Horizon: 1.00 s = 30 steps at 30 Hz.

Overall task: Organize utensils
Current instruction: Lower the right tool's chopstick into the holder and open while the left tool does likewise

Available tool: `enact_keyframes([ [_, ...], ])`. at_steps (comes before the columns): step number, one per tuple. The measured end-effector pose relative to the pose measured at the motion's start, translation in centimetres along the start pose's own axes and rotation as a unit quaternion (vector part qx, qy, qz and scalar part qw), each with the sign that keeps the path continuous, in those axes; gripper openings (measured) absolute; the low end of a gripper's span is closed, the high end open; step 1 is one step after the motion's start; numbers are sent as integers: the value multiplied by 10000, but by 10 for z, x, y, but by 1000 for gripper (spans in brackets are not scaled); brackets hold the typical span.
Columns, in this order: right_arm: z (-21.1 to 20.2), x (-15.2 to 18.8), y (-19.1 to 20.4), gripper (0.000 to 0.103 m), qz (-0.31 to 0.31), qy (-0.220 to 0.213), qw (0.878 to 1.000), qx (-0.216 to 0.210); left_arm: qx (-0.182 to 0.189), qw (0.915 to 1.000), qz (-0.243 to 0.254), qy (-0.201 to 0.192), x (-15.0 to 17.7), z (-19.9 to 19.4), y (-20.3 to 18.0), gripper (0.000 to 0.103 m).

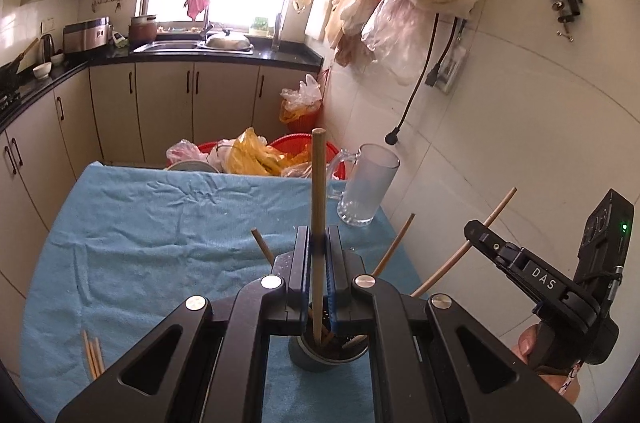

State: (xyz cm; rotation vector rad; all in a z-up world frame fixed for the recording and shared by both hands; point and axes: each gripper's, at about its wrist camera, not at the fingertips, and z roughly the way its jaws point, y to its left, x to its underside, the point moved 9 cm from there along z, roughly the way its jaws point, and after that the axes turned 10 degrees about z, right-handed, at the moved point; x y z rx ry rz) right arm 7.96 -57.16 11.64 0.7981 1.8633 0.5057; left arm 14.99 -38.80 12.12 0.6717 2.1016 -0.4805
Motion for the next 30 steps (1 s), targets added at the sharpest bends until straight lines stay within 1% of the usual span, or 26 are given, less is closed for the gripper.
enact_keyframes([
  [10,30,31,-3,7,-93,458,9989,105,1,9996,-30,278,22,23,5,6],
  [13,36,37,-2,10,-127,562,9983,103,-21,9997,-24,262,23,22,5,6],
  [15,36,38,-2,10,-140,554,9983,121,-33,9998,3,211,22,20,5,7],
  [16,36,38,-2,11,-140,556,9983,125,-21,9998,8,210,21,20,5,10],
  [17,36,37,-1,14,-129,549,9983,115,-9,9998,1,211,21,19,5,12],
  [18,35,37,-1,16,-124,525,9985,118,-12,9998,-16,193,21,17,6,18],
  [19,34,36,-1,17,-123,489,9986,130,-22,9999,-21,164,20,16,7,23],
  [21,29,35,0,18,-133,443,9989,112,-53,9999,-11,93,18,10,8,26],
  [24,19,32,0,18,-112,355,9993,101,-55,10000,-39,8,17,0,11,27],
  [27,6,32,-1,19,-68,285,9995,73,-101,9999,-47,-77,18,-12,13,32],
  [30,-7,35,-4,24,-55,200,9997,92,-169,9997,-58,-149,23,-24,16,33],
])
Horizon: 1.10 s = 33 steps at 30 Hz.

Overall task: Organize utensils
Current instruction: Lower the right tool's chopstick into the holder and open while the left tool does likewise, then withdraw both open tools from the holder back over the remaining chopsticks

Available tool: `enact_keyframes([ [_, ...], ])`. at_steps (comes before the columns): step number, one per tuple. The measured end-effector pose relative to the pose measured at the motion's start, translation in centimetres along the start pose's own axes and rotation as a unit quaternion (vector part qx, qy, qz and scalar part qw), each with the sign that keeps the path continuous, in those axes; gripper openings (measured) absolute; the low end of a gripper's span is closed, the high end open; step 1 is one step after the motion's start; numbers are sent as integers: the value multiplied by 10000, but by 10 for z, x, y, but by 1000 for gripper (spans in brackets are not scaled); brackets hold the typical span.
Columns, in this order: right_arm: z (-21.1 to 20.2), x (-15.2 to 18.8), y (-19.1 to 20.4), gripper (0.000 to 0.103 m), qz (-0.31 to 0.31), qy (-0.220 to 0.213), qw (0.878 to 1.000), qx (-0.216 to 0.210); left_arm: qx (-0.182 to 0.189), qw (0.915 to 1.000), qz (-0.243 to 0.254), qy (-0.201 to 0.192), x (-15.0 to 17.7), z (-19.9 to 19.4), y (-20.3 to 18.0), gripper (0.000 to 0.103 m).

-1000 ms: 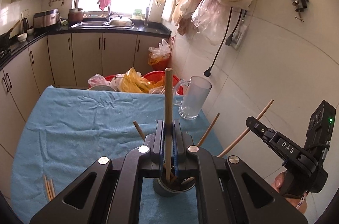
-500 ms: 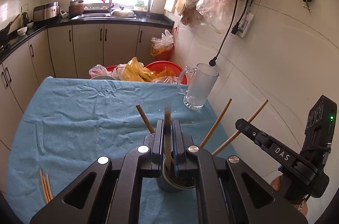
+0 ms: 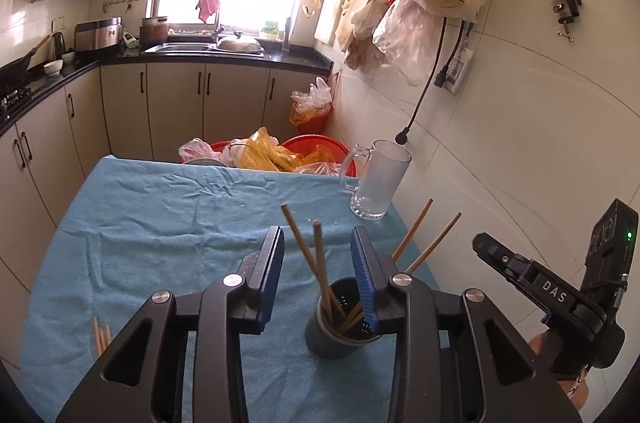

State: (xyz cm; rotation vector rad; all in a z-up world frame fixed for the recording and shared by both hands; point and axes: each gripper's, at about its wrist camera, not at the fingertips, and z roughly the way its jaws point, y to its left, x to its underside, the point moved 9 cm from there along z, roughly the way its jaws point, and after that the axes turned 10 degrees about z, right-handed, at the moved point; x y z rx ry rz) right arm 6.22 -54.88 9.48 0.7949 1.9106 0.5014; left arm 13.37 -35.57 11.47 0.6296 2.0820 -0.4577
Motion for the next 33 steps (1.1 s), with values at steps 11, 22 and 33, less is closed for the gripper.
enact_keyframes([
  [11,-10,55,-7,28,-20,306,9995,115,-175,9997,-136,100,46,-32,21,37],
  [22,20,163,-12,28,-590,945,9919,605,-1184,9914,-98,555,161,-53,82,42],
  [33,33,214,-16,28,-1009,1045,9851,925,-1944,9753,-468,940,248,-71,165,42],
])
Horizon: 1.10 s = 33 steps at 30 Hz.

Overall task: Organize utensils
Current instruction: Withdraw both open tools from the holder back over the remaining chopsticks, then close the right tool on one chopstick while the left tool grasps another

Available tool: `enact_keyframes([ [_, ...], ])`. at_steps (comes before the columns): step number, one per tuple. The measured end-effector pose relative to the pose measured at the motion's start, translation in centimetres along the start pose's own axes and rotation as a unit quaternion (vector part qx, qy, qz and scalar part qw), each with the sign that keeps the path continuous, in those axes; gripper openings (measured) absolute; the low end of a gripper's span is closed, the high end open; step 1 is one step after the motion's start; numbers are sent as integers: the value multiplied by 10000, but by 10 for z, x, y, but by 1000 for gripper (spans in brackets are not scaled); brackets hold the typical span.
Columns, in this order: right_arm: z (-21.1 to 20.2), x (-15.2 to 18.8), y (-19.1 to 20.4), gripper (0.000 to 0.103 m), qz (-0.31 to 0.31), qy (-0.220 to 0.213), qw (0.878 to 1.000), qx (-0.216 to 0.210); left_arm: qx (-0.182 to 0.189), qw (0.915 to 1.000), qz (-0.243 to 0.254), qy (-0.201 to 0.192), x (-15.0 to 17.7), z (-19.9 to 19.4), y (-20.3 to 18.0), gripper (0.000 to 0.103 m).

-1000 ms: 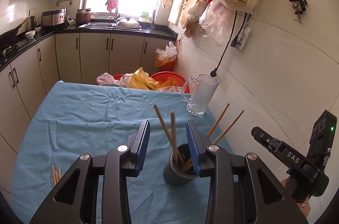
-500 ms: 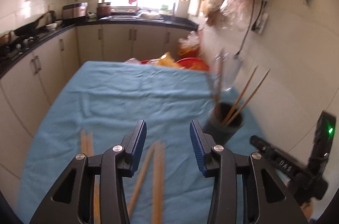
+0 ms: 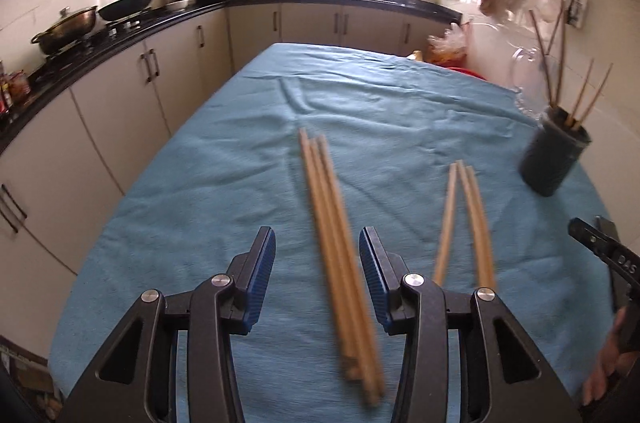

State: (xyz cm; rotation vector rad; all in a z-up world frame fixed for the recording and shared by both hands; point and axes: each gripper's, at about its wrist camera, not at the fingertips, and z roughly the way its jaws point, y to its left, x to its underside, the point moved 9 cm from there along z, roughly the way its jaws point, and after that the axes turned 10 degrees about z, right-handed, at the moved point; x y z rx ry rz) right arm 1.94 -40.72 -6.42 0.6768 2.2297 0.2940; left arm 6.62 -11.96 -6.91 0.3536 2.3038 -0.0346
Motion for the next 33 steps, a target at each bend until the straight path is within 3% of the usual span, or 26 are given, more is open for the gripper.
enact_keyframes([
  [5,3,10,3,28,-150,-44,9997,166,-92,10000,-1,-19,10,8,8,46],
  [13,1,16,19,28,-525,-129,9979,351,142,9997,-192,-91,8,9,12,50],
  [21,11,23,59,28,-423,585,9969,-310,412,9965,-727,-63,11,11,26,51],
  [27,31,25,102,28,-205,1404,9863,-843,577,9925,-1077,-48,14,12,36,51],
  [33,64,31,134,28,-168,2013,9763,-781,556,9909,-1217,-151,15,8,41,51],
])
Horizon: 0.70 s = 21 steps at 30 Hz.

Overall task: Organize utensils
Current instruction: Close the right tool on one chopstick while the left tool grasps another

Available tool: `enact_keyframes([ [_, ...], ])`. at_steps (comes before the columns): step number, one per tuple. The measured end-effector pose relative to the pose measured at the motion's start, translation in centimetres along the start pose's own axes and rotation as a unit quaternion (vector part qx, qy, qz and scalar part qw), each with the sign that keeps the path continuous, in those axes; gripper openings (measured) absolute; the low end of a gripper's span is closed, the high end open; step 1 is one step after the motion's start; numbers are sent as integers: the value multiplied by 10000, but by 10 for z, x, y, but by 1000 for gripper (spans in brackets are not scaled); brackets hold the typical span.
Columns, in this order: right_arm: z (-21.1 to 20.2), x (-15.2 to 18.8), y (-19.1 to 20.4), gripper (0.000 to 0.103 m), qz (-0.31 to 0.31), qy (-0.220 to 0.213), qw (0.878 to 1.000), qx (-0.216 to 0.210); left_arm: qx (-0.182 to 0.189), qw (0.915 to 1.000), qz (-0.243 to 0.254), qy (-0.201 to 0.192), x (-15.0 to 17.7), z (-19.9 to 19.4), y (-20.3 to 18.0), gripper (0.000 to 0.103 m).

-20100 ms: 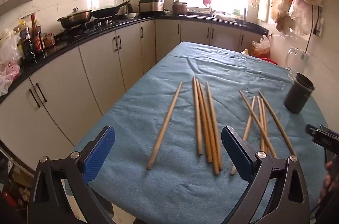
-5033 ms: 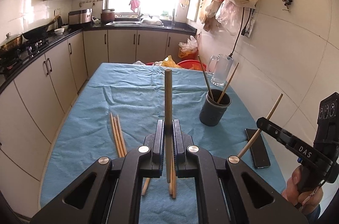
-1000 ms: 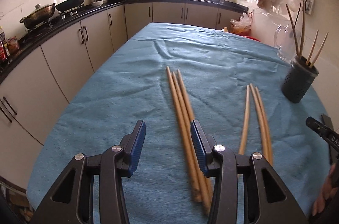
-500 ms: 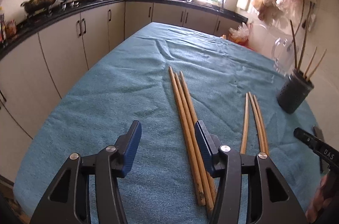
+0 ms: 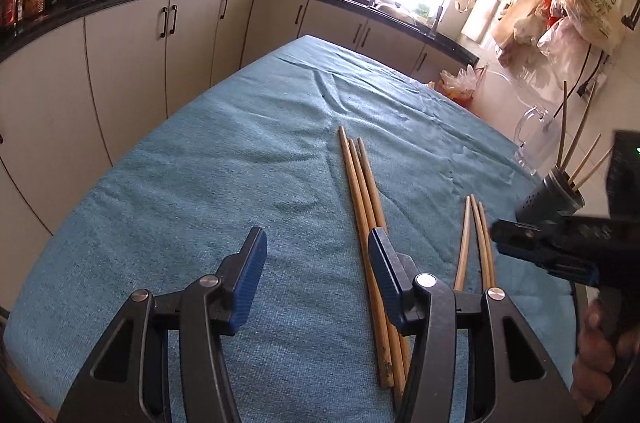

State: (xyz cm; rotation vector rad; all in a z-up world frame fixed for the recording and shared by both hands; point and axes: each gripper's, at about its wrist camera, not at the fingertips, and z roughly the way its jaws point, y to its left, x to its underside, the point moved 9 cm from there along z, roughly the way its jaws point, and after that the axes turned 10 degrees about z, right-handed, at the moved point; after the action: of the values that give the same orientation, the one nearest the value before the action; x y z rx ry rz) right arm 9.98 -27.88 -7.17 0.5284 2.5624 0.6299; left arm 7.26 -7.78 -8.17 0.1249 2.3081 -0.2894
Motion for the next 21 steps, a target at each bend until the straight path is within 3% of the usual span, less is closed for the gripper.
enact_keyframes([
  [6,28,-14,2,28,212,228,9985,461,67,9999,-127,-29,1,-2,4,51],
  [10,40,-17,-6,28,165,361,9942,1001,115,9998,-161,27,2,0,4,51],
  [14,48,-18,-1,27,41,341,9932,1114,125,9997,-187,127,3,4,5,51],
  [15,50,-17,1,23,-43,355,9932,1107,106,9996,-186,171,4,5,5,51],
  [16,53,-15,5,14,-200,363,9925,1146,118,9995,-152,236,5,7,3,51],
  [21,54,-11,10,7,-397,452,9934,975,219,9983,147,523,1,15,-5,51],
])
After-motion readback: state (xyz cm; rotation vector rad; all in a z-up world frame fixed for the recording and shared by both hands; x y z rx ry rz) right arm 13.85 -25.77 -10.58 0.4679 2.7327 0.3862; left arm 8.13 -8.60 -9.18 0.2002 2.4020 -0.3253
